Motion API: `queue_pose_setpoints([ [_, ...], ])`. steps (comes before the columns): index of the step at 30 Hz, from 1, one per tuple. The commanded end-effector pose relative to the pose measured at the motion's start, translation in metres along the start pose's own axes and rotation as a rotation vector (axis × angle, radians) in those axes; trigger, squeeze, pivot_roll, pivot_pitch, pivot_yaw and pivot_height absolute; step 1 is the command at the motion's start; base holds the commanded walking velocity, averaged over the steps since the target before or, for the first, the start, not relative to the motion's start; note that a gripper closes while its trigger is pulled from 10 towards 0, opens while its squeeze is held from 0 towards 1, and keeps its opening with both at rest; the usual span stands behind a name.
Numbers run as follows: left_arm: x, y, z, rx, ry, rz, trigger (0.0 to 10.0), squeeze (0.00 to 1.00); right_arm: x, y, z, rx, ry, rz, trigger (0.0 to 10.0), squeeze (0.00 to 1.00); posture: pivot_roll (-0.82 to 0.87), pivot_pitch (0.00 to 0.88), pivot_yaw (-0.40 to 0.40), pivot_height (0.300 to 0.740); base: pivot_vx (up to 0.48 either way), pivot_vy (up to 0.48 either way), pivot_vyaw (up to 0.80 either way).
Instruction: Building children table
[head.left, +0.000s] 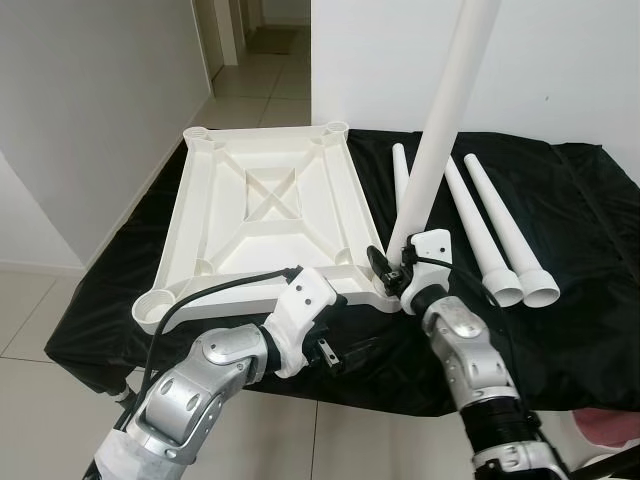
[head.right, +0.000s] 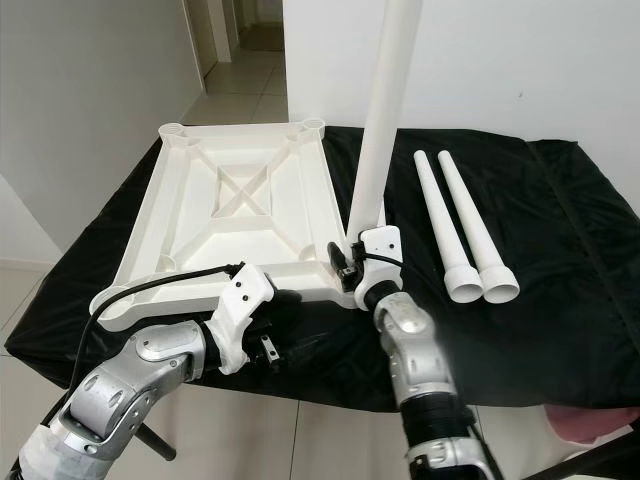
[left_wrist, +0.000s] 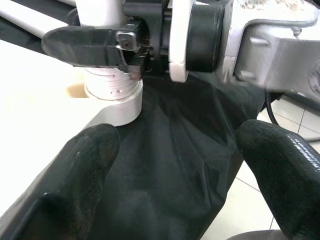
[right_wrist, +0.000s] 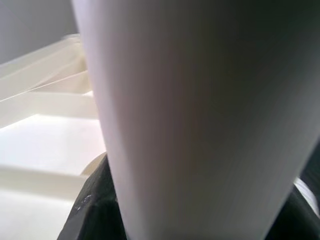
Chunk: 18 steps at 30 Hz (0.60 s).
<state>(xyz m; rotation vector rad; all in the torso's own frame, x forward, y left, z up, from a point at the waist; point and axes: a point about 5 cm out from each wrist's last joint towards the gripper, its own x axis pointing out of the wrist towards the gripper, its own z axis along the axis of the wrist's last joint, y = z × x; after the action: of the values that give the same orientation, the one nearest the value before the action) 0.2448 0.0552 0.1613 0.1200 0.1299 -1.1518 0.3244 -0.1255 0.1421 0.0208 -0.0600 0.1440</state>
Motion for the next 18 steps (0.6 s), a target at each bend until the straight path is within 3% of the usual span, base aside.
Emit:
queue_pose_setpoints([
  [1, -0.003, 0.005, -0.003, -0.004, 0.015, 0.045, 10.0, 0.00, -0.001, -0.002, -0.002, 0.055, 0.028, -0.078, 10.0, 0.00, -0.06, 0.000, 0.018, 0.740, 0.000, 0.000, 0.00],
  [5, -0.004, 0.006, -0.003, -0.004, 0.016, 0.052, 10.0, 0.00, -0.002, 0.013, -0.003, 0.103, 0.050, -0.184, 10.0, 0.00, -0.06, 0.001, 0.017, 0.740, 0.000, 0.000, 0.00],
  [10, -0.004, 0.007, -0.002, -0.010, 0.013, 0.057, 10.0, 0.00, 0.000, 0.028, 0.003, 0.130, 0.032, -0.175, 10.0, 0.00, -0.06, 0.012, 0.027, 0.740, 0.000, 0.000, 0.00],
  [17, -0.004, 0.007, -0.002, -0.011, 0.013, 0.055, 10.0, 0.00, -0.004, 0.024, 0.010, 0.079, -0.009, -0.165, 10.0, 0.00, -0.06, 0.004, 0.024, 0.740, 0.000, 0.000, 0.00],
  [18, -0.003, 0.007, -0.001, -0.011, 0.011, 0.053, 10.0, 0.00, -0.005, 0.021, 0.011, 0.064, -0.018, -0.166, 10.0, 1.00, -0.06, 0.004, 0.024, 0.740, 0.000, 0.000, 0.00],
])
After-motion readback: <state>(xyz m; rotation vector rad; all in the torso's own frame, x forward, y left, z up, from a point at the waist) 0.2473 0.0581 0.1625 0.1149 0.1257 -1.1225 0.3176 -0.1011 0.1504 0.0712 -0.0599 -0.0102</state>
